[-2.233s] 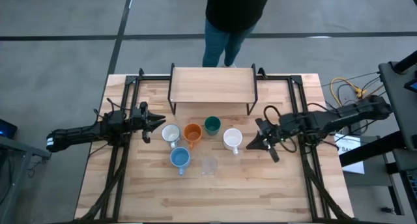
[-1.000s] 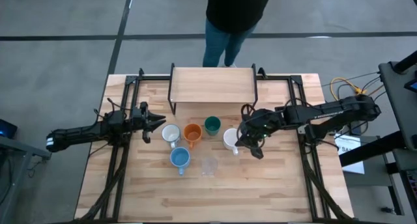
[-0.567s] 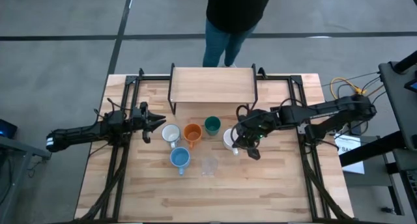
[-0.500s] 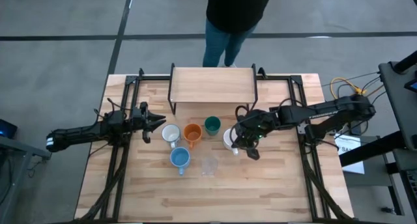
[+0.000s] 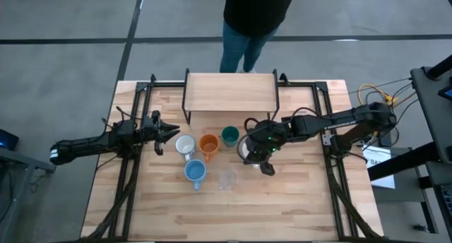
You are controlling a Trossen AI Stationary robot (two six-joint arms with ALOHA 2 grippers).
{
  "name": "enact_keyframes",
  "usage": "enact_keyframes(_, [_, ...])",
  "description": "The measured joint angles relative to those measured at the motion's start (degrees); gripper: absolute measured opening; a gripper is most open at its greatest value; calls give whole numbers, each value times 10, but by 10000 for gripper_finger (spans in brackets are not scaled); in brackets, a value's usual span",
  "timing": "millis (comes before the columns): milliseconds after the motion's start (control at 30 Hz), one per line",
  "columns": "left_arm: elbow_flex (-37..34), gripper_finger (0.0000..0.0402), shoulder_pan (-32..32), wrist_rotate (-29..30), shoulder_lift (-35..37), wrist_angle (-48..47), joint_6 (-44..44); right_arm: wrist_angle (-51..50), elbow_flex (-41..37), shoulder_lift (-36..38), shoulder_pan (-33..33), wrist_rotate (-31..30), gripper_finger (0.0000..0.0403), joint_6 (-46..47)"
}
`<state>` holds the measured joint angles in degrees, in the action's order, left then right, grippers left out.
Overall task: Stack small to large cups/mugs on shelf
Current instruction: Put the transparent mug on the shelf
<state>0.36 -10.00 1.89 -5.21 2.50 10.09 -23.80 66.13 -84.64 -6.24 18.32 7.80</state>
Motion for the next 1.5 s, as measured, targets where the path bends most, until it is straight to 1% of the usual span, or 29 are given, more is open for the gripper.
enact_keyframes(367, [0,68,0,0,0,0,0,-9,10,-17,0,50,9,-10])
enact_keyframes(667, [0,68,0,0,0,0,0,-63,9,-18,0,92,9,-34])
enact_keyframes(800, [0,68,0,0,0,0,0,-91,7,-18,0,92,9,-40])
enact_keyframes(900, [0,68,0,0,0,0,0,-116,7,-18,0,77,9,-46])
enact_keyframes(1000, [0,68,0,0,0,0,0,-140,7,-18,-1,35,9,-48])
enact_keyframes(1133, [0,68,0,0,0,0,0,-150,7,-18,-1,-23,9,-24])
enact_keyframes(1300, [0,68,0,0,0,0,0,-147,7,-18,-1,-69,9,4])
enact_keyframes(1367, [0,68,0,0,0,0,0,-145,7,-18,-1,-78,9,15])
enact_keyframes(1500, [0,68,0,0,0,0,0,-142,8,-18,-1,-75,9,33])
